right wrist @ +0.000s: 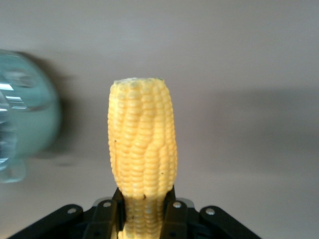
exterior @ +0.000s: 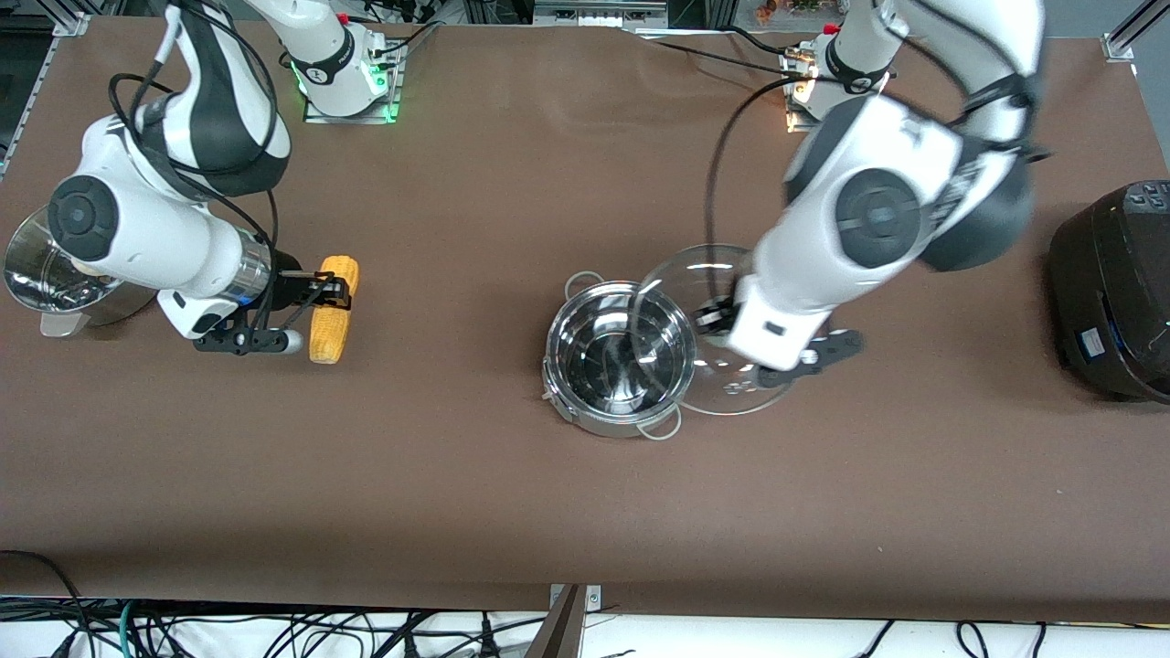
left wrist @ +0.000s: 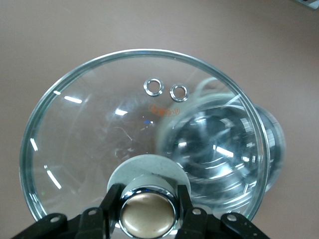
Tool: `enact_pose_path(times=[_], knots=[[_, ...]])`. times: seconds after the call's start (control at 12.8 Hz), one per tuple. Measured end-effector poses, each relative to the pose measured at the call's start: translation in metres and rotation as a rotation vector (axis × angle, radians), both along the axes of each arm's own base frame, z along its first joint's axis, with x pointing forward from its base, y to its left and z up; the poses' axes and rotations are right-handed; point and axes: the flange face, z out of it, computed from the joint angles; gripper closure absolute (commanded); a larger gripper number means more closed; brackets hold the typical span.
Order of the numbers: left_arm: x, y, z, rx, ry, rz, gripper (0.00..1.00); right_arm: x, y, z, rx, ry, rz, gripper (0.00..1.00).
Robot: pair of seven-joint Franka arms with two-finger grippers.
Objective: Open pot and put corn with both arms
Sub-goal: 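Lift the lid aside with the left gripper while the right gripper lifts the corn, then lower the corn into the pot while the left gripper sets the lid down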
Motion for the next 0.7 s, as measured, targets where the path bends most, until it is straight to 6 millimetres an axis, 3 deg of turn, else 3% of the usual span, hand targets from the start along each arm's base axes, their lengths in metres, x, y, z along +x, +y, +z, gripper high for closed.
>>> enact_pose_path(times=[0.16, 0.39, 0.55, 0.7], knots=[[-0.001, 0.075, -0.003, 0.046, 0.031, -0.083, 1.0, -0.008, 0.041, 0.006, 0.086, 0.035, -0.056, 0.94], [-0.017, 0.191, -0.042, 0.044, 0.06, -0.186, 1.0, -0.022, 0.146, -0.002, 0.128, -0.043, -0.04, 0.94], [-0.036, 0.251, -0.096, 0.022, 0.06, -0.211, 1.0, -0.028, 0.21, -0.021, 0.161, -0.086, -0.07, 0.94], [-0.06, 0.269, -0.167, 0.015, 0.047, -0.22, 1.0, -0.024, 0.264, -0.046, 0.184, -0.133, -0.11, 0.92]])
